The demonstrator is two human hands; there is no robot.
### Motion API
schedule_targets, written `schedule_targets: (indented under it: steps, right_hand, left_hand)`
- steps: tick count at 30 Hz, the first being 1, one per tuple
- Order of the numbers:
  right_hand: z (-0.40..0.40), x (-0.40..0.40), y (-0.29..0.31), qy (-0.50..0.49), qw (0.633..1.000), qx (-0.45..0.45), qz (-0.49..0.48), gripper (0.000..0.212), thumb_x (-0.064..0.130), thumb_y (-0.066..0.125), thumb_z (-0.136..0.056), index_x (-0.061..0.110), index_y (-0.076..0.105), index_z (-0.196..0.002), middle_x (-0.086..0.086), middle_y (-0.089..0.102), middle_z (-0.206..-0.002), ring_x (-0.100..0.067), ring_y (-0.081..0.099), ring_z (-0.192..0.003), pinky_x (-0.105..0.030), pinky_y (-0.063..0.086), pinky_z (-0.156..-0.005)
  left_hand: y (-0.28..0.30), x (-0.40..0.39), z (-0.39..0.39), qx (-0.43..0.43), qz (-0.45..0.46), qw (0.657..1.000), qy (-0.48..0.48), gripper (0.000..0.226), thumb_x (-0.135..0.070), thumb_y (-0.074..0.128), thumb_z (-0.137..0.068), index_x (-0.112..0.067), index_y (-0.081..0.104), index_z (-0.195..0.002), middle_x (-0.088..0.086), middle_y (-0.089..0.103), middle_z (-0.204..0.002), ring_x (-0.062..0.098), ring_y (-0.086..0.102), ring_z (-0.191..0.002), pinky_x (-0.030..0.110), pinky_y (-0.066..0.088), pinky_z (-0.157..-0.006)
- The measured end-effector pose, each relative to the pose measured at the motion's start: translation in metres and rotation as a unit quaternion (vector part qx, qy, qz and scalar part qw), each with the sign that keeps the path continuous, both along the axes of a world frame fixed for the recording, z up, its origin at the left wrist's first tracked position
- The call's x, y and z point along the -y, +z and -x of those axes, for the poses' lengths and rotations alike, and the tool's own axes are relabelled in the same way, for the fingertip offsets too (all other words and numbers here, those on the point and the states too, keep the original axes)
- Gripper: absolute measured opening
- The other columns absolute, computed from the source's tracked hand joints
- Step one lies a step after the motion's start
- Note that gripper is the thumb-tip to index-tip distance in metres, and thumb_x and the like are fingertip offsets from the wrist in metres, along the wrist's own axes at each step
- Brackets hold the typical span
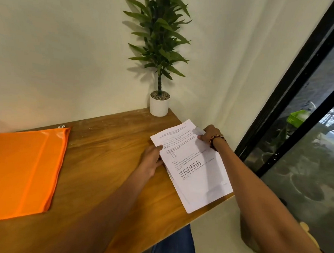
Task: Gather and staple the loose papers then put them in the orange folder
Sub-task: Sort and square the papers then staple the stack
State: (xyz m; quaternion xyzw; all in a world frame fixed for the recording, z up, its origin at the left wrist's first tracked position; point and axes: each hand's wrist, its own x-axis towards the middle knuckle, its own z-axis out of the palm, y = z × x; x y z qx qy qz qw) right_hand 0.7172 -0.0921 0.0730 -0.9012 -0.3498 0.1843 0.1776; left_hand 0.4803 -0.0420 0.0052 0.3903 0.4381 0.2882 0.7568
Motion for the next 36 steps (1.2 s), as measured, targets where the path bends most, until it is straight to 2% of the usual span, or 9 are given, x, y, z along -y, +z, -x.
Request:
schedule_targets:
  steps: [4,10,14,19,23,27,29,33,36]
  right_hand:
    - [0.001,0.001,-0.014,-0.006,0.998,0.007,0.068,0.051,0.03,0.066,-0.093,0.002,0.047,-0.131,-0.019,0.056,-0.133,-0.037,0.057,-0.117,-0.038,0.047,-0.087]
    - [0.003,0.008,-0.026,-0.025,0.995,-0.008,0.091,0.051,0.034,0.066,-0.092,0.005,0.048,-0.13,-0.017,0.056,-0.13,-0.034,0.057,-0.109,-0.037,0.045,-0.079]
    - [0.001,0.012,-0.028,-0.039,0.995,0.027,0.089,0.05,0.042,0.066,-0.09,0.007,0.052,-0.123,-0.016,0.061,-0.124,-0.037,0.06,-0.11,-0.04,0.052,-0.082]
    - [0.005,0.017,-0.029,-0.037,0.994,0.037,0.091,0.037,0.039,0.069,-0.088,0.009,0.052,-0.101,-0.014,0.065,-0.106,-0.029,0.058,-0.082,-0.033,0.05,-0.069]
    - [0.011,0.018,-0.034,-0.02,0.993,0.046,0.106,0.033,0.031,0.071,-0.086,0.009,0.053,-0.103,-0.014,0.063,-0.112,-0.031,0.06,-0.09,-0.033,0.048,-0.07]
    - [0.02,0.015,-0.04,-0.011,0.993,0.049,0.103,0.041,0.027,0.071,-0.086,0.006,0.055,-0.117,-0.017,0.06,-0.121,-0.035,0.062,-0.105,-0.035,0.049,-0.073]
    - [0.025,0.011,-0.042,0.0,0.995,0.029,0.098,0.046,0.027,0.073,-0.086,0.004,0.053,-0.121,-0.016,0.06,-0.123,-0.035,0.062,-0.109,-0.033,0.049,-0.076]
    - [0.039,-0.005,-0.048,0.018,0.997,-0.002,0.079,0.061,0.031,0.076,-0.084,0.004,0.049,-0.131,-0.015,0.059,-0.129,-0.033,0.059,-0.117,-0.033,0.048,-0.081]
    - [0.057,-0.021,-0.05,0.048,0.997,-0.01,0.067,0.05,0.03,0.074,-0.086,0.004,0.055,-0.124,-0.014,0.063,-0.122,-0.03,0.061,-0.107,-0.029,0.048,-0.073]
  left_hand:
    - [-0.003,0.005,-0.001,-0.042,-0.021,0.998,-0.036,0.026,-0.02,0.051,-0.105,-0.018,0.062,-0.129,-0.001,0.074,-0.117,0.012,0.068,-0.103,0.03,0.058,-0.076]
    - [-0.014,0.001,-0.004,-0.092,-0.04,0.995,-0.026,0.026,-0.019,0.054,-0.103,-0.012,0.061,-0.127,0.001,0.073,-0.121,0.014,0.07,-0.104,0.035,0.06,-0.088]
    - [-0.018,0.002,-0.009,-0.13,-0.055,0.99,0.004,0.034,-0.018,0.061,-0.099,-0.009,0.056,-0.132,0.002,0.073,-0.121,0.015,0.073,-0.097,0.029,0.061,-0.071]
    - [-0.013,0.003,-0.015,-0.126,-0.032,0.991,0.03,0.027,-0.011,0.067,-0.094,-0.009,0.062,-0.121,0.005,0.074,-0.119,0.017,0.074,-0.087,0.03,0.062,-0.068]
    - [-0.008,-0.004,-0.014,-0.137,-0.003,0.99,0.038,0.026,-0.005,0.069,-0.092,-0.001,0.065,-0.117,0.009,0.075,-0.108,0.013,0.067,-0.067,0.023,0.05,-0.051]
    - [-0.008,-0.015,-0.005,-0.155,0.007,0.987,0.035,0.022,0.002,0.07,-0.089,-0.001,0.066,-0.11,0.012,0.073,-0.107,0.017,0.067,-0.076,0.03,0.054,-0.069]
    - [-0.008,-0.017,0.001,-0.163,-0.017,0.986,0.028,0.02,0.006,0.066,-0.09,-0.001,0.065,-0.109,0.012,0.072,-0.114,0.02,0.068,-0.084,0.028,0.054,-0.064]
    - [-0.016,-0.028,0.018,-0.157,-0.099,0.983,-0.001,0.042,0.006,0.054,-0.094,-0.008,0.058,-0.134,0.009,0.069,-0.127,0.026,0.069,-0.103,0.038,0.061,-0.079]
    - [-0.008,-0.039,0.033,-0.154,-0.168,0.973,-0.045,0.049,0.002,0.046,-0.097,-0.017,0.049,-0.143,0.003,0.065,-0.135,0.023,0.068,-0.11,0.039,0.061,-0.085]
